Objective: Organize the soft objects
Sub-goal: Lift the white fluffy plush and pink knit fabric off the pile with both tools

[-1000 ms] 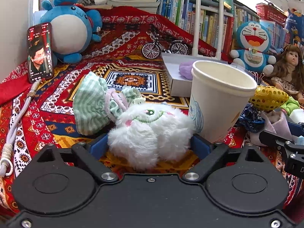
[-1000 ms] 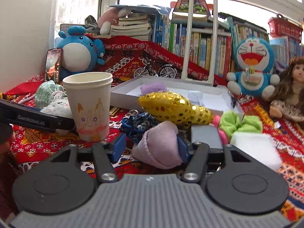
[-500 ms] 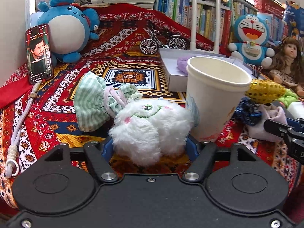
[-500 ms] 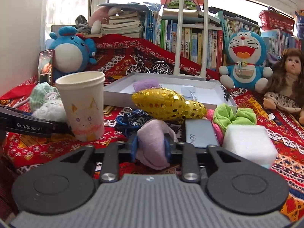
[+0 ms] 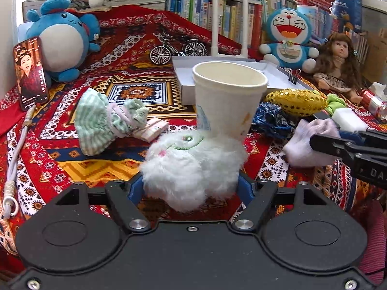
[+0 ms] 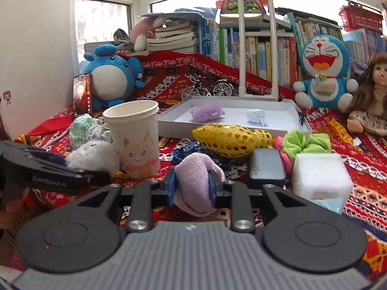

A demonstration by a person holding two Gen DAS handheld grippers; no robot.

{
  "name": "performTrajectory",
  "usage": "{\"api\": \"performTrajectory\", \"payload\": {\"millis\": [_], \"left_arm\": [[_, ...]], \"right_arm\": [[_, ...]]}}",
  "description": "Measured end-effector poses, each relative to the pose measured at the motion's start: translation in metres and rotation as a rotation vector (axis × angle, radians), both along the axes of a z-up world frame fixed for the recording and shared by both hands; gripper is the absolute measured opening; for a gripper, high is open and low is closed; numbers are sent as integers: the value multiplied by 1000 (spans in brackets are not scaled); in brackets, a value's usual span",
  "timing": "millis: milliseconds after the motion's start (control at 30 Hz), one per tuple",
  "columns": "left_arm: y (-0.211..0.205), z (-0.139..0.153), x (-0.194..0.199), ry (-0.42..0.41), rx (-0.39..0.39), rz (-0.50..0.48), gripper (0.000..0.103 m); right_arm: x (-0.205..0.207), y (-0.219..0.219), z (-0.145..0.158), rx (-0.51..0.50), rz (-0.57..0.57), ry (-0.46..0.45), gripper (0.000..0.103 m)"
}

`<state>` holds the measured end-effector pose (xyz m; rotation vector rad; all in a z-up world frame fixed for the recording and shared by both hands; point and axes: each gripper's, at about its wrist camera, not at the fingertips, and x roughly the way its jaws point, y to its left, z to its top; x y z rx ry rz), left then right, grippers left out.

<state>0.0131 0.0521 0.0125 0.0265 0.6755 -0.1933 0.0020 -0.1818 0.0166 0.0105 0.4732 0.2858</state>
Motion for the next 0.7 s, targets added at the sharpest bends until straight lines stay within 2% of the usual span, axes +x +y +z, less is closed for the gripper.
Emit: {"api": "performTrajectory", "payload": {"millis": [133, 233, 333, 433, 533, 700], "left_arm": [[-5, -1, -2, -23, 26, 13, 79], [-6, -1, -2, -35, 21, 26, 83], [-7, -2, 0, -62, 22, 55, 91], [-9, -5, 1, -86, 45, 72, 95], [-12, -10, 3, -69, 55, 57, 95], [-10, -14, 7, -49, 12, 72, 95]], "right_arm": [[-1, 1, -3, -27, -15, -19, 72], [-2, 8, -6, -76, -14, -30, 77], [-1, 13, -9, -110, -12, -29, 82], [0, 16, -12, -126, -1, -21, 86], [0, 19, -15, -143, -1, -23, 87], [3, 21, -18, -160, -12, -17, 88]]}}
